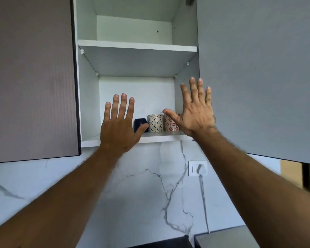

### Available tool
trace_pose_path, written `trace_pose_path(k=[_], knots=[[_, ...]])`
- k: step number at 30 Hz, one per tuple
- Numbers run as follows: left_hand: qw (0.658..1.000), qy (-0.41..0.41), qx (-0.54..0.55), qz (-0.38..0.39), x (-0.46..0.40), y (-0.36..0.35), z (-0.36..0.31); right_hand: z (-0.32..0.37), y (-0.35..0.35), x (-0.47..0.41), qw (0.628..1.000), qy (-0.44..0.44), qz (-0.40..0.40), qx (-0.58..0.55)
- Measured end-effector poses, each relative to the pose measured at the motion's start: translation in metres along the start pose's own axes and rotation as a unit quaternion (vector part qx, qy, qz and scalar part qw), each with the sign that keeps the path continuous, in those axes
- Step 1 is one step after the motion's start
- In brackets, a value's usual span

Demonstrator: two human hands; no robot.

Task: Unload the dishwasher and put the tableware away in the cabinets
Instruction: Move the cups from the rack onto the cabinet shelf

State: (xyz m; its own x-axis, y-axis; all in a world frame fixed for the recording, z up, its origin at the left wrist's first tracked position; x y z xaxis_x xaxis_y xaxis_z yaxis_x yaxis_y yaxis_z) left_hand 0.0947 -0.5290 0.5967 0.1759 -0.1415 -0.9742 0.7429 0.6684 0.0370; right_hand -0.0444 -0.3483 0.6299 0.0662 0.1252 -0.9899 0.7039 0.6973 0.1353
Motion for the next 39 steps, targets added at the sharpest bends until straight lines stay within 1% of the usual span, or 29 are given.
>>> trace_pose_path(k=[3,5,8,11,14,18,21,23,24,26,28,30,33,35,39], knots=[[0.999,0.019,0.033,-0.003,0.003,0.019,0.0,0.011,0.021,0.013,1.0,-0.001,-0.003,0.023],[0.998,0.022,0.061,-0.002,0.01,0.029,-0.003,0.015,0.034,0.026,1.0,-0.001,-0.003,0.018],[0.994,-0.004,0.109,0.0,0.032,0.043,-0.015,0.018,0.052,0.052,1.0,0.014,0.004,0.02],[0.991,-0.024,0.127,0.025,0.054,0.05,-0.031,0.01,0.065,0.078,0.998,0.021,0.026,0.045],[0.988,-0.021,0.142,0.056,0.076,0.055,-0.05,-0.005,0.081,0.098,0.995,0.009,0.066,0.078],[0.98,-0.02,0.18,0.084,0.095,0.068,-0.079,-0.033,0.117,0.121,0.99,-0.016,0.098,0.101],[0.969,0.0,0.227,0.098,0.107,0.084,-0.105,-0.054,0.145,0.141,0.99,-0.027,0.09,0.106],[0.959,0.017,0.255,0.124,0.131,0.096,-0.128,-0.071,0.164,0.164,0.99,-0.033,0.09,0.102],[0.956,0.015,0.261,0.135,0.145,0.1,-0.14,-0.078,0.172,0.178,0.99,-0.033,0.092,0.099],[0.951,-0.014,0.265,0.16,0.174,0.111,-0.169,-0.096,0.19,0.211,0.988,-0.034,0.104,0.105],[0.945,-0.027,0.269,0.185,0.198,0.123,-0.197,-0.118,0.207,0.245,0.985,-0.041,0.125,0.116],[0.939,-0.025,0.277,0.204,0.214,0.136,-0.222,-0.141,0.222,0.278,0.977,-0.051,0.167,0.123],[0.922,-0.032,0.31,0.23,0.236,0.161,-0.27,-0.18,0.247,0.328,0.951,-0.086,0.259,0.145],[0.91,-0.046,0.332,0.244,0.247,0.179,-0.302,-0.208,0.266,0.358,0.932,-0.117,0.303,0.159],[0.889,-0.086,0.36,0.271,0.265,0.218,-0.369,-0.261,0.313,0.404,0.904,-0.165,0.348,0.187]])
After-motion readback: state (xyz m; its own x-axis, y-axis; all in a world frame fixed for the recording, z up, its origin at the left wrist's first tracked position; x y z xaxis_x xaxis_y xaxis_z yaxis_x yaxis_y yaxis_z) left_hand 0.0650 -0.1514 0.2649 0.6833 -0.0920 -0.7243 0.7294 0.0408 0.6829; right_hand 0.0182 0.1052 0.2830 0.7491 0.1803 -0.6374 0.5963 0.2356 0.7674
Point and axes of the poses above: each hand's wrist, its own x-axis away from the middle knuckle, its own y-axis out of the back of the hand, z = x × y, the point moved 5 cm from there along -x, towards the middle knuckle, and after that the axes turned 14 degrees about -z, right-handed, at the moved point
